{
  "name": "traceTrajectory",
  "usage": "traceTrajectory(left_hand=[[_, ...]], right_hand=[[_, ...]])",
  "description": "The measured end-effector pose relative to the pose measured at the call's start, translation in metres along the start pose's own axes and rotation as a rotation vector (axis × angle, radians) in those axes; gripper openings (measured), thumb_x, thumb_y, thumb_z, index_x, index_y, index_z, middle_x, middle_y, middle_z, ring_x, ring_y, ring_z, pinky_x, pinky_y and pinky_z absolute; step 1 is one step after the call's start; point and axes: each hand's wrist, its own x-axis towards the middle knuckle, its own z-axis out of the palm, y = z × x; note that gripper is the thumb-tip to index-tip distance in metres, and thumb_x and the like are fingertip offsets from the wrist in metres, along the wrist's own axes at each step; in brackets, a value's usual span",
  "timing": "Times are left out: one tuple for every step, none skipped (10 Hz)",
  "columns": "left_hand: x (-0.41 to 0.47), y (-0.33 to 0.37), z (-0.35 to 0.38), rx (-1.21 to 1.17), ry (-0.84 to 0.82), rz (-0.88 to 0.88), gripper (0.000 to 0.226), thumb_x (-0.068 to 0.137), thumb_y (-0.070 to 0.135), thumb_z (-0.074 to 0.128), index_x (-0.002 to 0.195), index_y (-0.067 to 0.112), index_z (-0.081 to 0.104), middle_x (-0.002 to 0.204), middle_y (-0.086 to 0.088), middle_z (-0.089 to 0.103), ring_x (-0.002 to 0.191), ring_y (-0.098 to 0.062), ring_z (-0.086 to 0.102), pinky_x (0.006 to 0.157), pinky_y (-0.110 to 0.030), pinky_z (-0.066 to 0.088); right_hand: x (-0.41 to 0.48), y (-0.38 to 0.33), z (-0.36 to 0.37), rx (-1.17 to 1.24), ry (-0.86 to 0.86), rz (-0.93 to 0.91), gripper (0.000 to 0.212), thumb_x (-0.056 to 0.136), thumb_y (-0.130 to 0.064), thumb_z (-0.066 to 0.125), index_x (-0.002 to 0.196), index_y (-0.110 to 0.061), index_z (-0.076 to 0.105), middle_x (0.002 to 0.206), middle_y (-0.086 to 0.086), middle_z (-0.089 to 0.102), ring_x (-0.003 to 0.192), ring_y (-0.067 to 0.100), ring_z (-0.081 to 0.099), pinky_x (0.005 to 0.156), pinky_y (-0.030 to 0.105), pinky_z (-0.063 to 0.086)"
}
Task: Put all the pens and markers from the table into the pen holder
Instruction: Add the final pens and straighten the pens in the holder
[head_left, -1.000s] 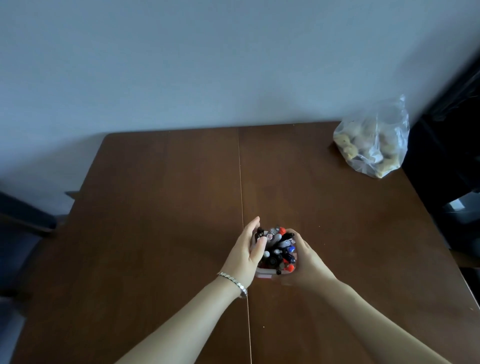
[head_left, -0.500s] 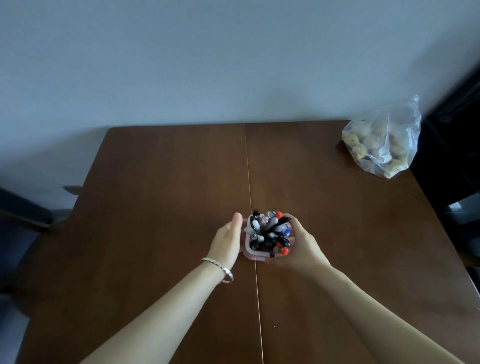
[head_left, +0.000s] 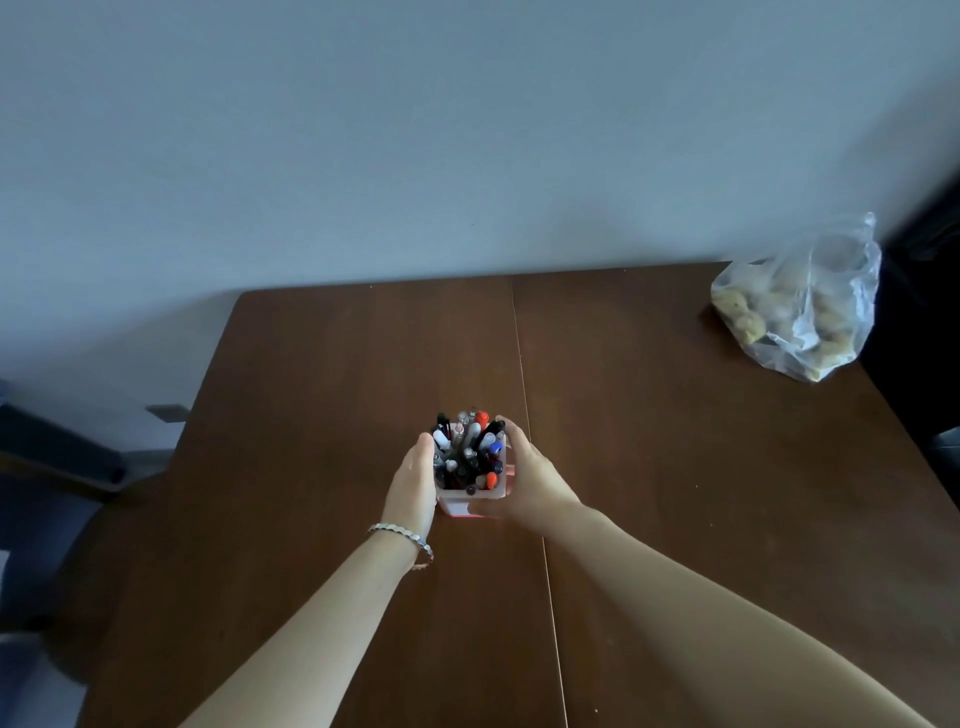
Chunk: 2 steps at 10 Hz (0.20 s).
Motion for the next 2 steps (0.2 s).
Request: traceTrajectory(left_hand=[[-0.004, -0.001, 0.002, -0.058, 0.036, -0.034, 0.033, 0.097, 0.044, 0.025, 0.103, 0.025, 0.051, 0.113, 0.001, 0.052, 0.108, -0.017, 0.05, 0.106, -0.044, 0.038], [-0.019, 0.002, 0.002, 0.072, 0.124, -0.009, 0.045, 0.097, 0.039, 0.025, 0.127, 0.011, 0.043, 0.116, -0.006, 0.05, 0.118, -0.028, 0.048, 0.103, -0.047, 0.039]], right_hand=[[-0.005, 0.01, -0.004, -0.109, -0.06, 0.053, 0.119, 0.061, -0.024, 0.084, 0.147, -0.026, 0.002, 0.153, -0.001, 0.022, 0.137, 0.02, 0.034, 0.108, 0.042, 0.038], [-0.022, 0.022, -0.022, -0.358, -0.119, 0.136, 0.093, 0.071, -0.019, 0.076, 0.144, -0.025, 0.019, 0.145, 0.001, 0.039, 0.124, 0.02, 0.048, 0.097, 0.037, 0.048]])
